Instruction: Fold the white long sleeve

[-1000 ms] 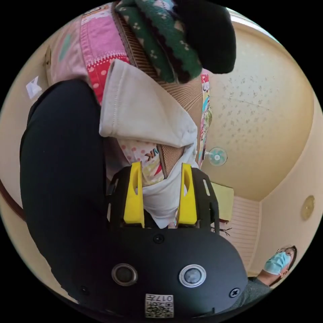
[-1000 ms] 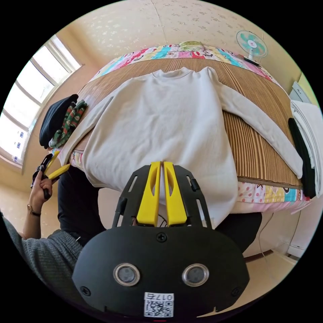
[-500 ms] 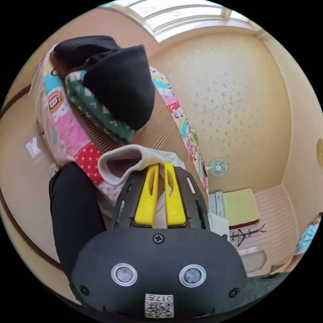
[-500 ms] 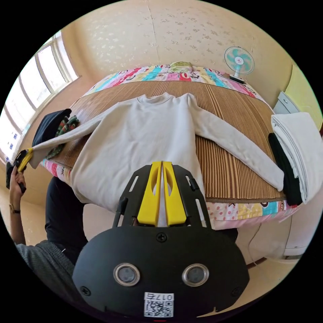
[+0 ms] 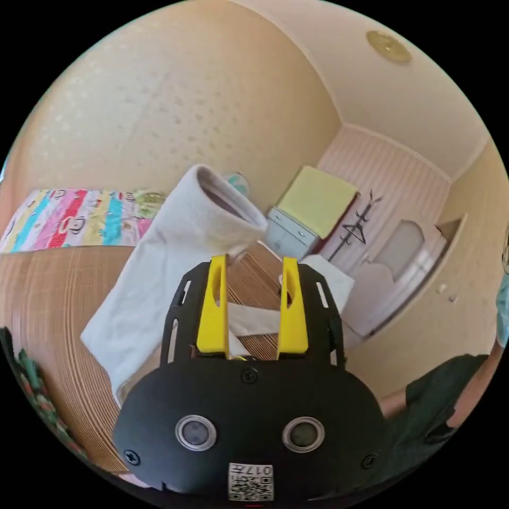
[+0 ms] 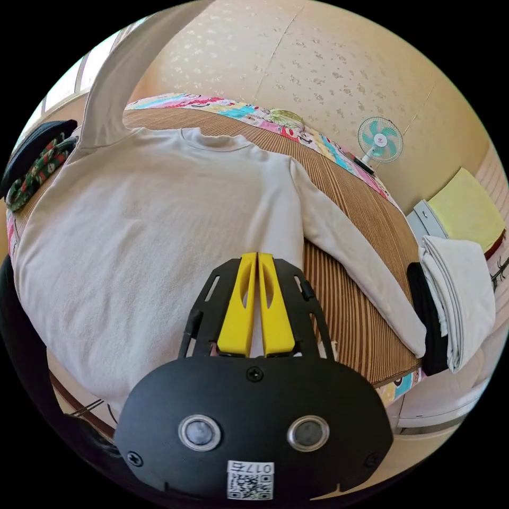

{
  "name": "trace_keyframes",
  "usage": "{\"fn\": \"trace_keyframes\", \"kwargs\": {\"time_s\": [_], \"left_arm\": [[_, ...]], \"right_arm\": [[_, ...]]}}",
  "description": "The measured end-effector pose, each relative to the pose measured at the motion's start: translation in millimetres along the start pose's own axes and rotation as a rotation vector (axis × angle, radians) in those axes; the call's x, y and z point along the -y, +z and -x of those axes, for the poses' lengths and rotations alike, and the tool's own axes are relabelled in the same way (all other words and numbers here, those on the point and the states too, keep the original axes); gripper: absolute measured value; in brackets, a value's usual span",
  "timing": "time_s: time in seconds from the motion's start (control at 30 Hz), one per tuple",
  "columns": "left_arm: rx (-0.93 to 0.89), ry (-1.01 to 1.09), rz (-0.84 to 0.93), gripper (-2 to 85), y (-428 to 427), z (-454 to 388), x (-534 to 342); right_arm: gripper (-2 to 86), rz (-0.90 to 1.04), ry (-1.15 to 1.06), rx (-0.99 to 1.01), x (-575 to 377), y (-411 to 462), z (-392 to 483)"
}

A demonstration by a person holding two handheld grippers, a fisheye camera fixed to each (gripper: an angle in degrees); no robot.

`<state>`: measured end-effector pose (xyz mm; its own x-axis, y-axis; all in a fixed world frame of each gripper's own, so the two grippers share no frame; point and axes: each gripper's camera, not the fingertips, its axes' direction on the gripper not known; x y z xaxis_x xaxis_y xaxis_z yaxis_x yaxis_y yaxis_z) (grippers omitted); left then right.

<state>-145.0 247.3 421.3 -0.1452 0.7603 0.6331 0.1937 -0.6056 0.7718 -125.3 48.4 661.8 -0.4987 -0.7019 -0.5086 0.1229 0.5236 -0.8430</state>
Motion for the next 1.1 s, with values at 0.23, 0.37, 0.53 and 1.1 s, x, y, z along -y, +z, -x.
{"fn": "trace_keyframes", "kwargs": {"time_s": [0.23,0.37,0.53,1.1], "left_arm": [[0.048,-0.303,0.242,12.5,123,61,-126],[0.359,-0.476,0.18,13.2,82,116,-163],[0.781,-0.502,0.272,16.3,78,184,-159],[0.4,-0.961,-0.285,4.7,-24,306,-304]], "right_arm": [[0.4,-0.043,-0.069,-0.222,-4,-2,54],[0.3,-0.052,-0.115,-0.351,-4,1,83],[0.3,-0.054,-0.121,-0.372,-2,0,96],[0.3,-0.06,-0.153,-0.465,5,2,129]]}}
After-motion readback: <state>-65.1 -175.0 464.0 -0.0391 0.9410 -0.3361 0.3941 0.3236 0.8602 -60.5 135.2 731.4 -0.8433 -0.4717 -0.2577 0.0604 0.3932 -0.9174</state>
